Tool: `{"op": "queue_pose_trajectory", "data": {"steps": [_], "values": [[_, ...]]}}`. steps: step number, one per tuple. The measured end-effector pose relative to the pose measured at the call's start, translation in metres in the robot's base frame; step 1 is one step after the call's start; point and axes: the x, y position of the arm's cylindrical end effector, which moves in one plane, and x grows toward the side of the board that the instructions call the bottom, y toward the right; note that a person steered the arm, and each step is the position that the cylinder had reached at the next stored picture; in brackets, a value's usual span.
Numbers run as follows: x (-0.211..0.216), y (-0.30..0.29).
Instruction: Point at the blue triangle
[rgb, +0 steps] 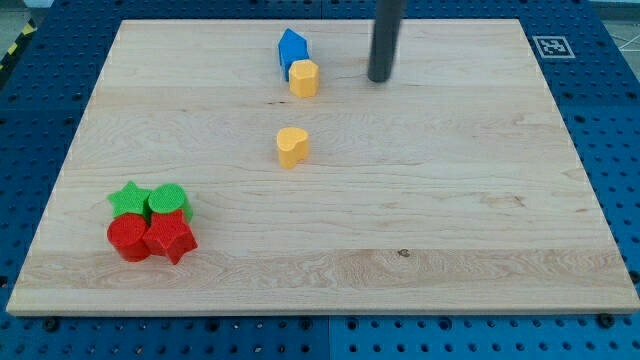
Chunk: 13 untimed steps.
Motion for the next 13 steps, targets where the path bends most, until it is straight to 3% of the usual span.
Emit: {"op": "queue_pose_trajectory", "data": {"steps": [2,4,9,13], "values": [[-0.097,-0.086],[-0.065,-0.152],[-0.016,-0.152],[-0.015,-0.143]]}}
